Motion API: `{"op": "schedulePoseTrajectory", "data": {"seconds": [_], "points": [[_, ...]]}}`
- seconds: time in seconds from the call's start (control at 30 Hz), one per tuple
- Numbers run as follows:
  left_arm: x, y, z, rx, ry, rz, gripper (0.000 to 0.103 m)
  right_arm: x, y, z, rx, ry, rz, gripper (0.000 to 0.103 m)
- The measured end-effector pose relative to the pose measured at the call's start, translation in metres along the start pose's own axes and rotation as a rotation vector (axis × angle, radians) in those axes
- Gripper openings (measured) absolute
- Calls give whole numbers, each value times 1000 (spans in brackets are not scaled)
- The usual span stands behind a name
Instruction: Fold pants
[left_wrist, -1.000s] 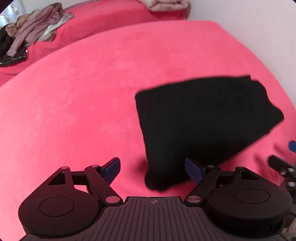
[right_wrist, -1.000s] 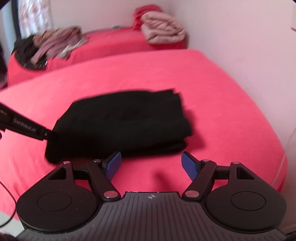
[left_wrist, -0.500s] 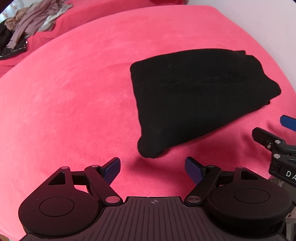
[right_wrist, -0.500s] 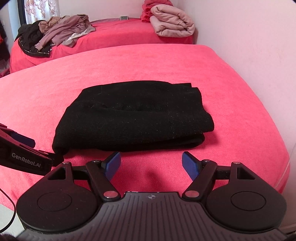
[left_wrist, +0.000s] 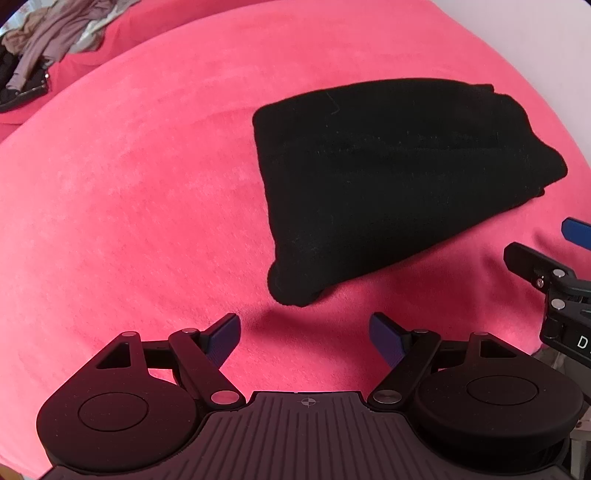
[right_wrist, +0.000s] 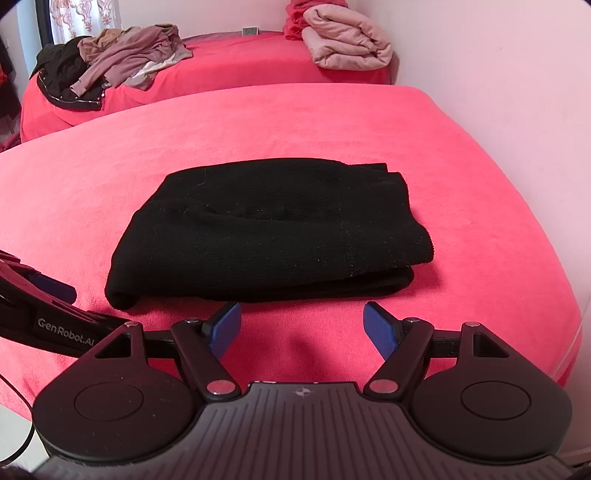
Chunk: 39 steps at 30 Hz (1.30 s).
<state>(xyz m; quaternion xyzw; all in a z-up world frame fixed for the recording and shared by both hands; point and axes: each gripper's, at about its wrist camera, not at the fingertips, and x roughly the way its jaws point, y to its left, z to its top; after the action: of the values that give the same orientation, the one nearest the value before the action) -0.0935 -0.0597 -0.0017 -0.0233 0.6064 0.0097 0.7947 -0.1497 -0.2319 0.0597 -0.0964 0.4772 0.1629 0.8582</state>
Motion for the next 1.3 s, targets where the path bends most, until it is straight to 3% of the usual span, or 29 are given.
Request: {"op": "schedulePoseTrajectory", "data": {"seconds": [0.83,1.3], "points": [[11,-26,-5,59,34,1,103,-1,-19,-5,50,21,-6,81],[10,-21,-2,58,44,-7,103,2,-19,-3,56,26,0,82]]}}
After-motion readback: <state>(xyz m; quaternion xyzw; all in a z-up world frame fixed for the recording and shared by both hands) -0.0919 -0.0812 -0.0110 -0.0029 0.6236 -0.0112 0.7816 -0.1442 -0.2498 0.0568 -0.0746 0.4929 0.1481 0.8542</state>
